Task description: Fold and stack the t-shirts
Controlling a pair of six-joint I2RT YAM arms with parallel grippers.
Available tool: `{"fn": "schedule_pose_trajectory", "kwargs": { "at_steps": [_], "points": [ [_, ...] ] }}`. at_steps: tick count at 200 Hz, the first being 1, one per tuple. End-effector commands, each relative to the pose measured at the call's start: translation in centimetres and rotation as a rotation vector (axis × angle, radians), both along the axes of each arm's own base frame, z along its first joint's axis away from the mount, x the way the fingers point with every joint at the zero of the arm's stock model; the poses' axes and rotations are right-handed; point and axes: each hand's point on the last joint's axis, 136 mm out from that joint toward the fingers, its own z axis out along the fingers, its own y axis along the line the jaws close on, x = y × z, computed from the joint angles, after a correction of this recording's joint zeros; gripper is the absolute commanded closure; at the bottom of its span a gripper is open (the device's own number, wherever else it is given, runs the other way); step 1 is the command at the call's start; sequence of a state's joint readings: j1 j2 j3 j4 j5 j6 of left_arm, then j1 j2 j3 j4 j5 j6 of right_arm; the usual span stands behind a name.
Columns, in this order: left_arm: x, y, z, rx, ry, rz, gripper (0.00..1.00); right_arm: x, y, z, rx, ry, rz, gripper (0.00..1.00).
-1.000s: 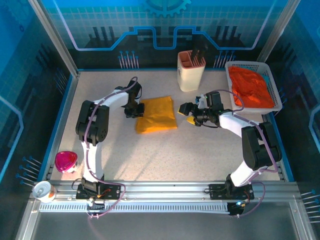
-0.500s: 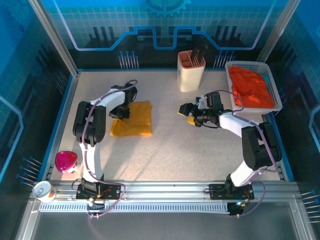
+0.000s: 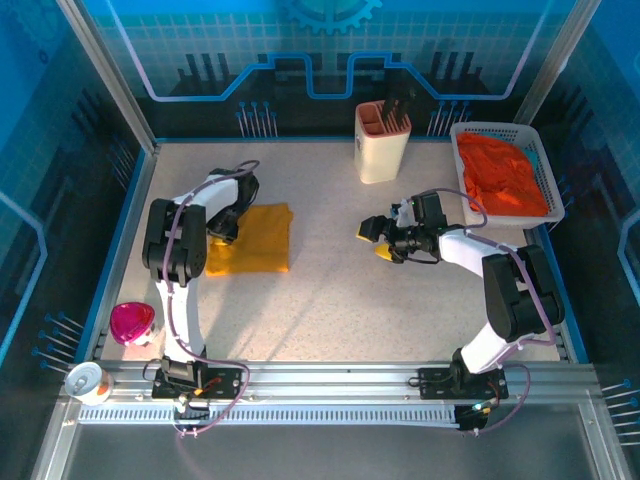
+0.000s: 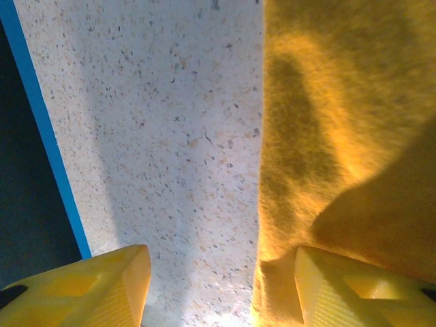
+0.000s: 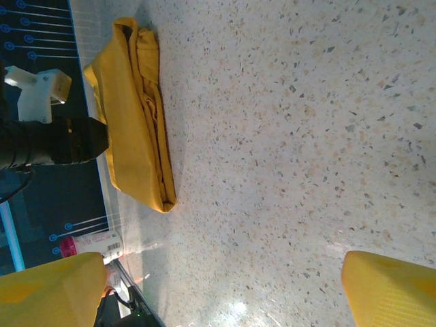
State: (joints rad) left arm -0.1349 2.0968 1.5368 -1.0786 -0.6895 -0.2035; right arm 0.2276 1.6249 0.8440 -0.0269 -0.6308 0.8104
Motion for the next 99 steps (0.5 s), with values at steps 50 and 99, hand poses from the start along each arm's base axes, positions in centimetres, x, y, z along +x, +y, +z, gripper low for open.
{"fn": "schedule_pose_trajectory", "kwargs": {
  "at_steps": [50, 99],
  "points": [
    [1.2, -11.0, 3.4, -0.42, -0.206, 0.022, 0.4, 0.1, -0.1, 0.8, 0.017, -0.013, 0.011, 0.1],
    [1.9, -16.1, -1.4, -0.622, -0.202, 0.061, 0.41, 0.0, -0.1, 0.9, 0.024, -0.013, 0.01, 0.1]
  ]
}}
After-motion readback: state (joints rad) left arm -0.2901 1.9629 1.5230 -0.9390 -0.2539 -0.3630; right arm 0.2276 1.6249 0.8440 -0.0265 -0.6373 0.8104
